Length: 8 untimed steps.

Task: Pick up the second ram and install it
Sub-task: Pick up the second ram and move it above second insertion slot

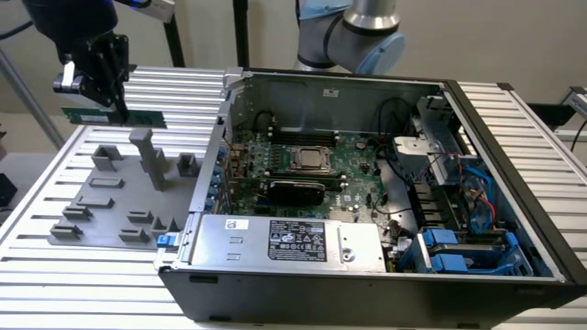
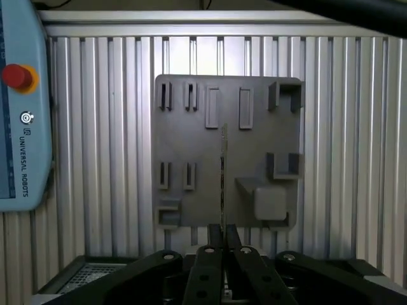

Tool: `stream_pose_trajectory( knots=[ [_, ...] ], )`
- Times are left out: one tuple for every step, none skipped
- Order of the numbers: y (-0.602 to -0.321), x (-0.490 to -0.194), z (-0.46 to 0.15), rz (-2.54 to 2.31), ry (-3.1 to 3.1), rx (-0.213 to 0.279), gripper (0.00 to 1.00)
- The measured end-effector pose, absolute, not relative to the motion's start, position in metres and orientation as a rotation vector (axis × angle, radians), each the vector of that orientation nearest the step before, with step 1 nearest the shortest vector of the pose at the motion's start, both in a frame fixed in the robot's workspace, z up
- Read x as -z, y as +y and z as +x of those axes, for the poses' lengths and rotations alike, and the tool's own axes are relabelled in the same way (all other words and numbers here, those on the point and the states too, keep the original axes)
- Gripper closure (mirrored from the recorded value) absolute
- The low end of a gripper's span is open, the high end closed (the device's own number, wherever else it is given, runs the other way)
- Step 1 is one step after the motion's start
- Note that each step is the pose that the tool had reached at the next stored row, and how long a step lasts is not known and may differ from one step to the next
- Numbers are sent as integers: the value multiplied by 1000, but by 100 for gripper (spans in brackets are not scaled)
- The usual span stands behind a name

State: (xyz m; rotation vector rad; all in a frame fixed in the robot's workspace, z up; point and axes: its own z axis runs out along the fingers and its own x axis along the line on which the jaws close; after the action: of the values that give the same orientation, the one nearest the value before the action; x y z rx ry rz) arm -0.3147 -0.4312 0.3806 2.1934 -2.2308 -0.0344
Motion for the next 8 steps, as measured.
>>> stream_pose_trajectory(
  knots=[
    [-431,-381,-312,2194,-2231,35,86],
    [-430,-382,-310,2194,-2231,36,86],
    [-429,-382,-307,2194,-2232,37,86],
    [-429,-383,-304,2195,-2232,37,86],
    [-428,-384,-302,2195,-2232,38,86],
    [-427,-384,-299,2195,-2233,39,86],
    [-427,-385,-296,2196,-2233,39,86],
    [-426,-386,-294,2196,-2233,40,86]
  ],
)
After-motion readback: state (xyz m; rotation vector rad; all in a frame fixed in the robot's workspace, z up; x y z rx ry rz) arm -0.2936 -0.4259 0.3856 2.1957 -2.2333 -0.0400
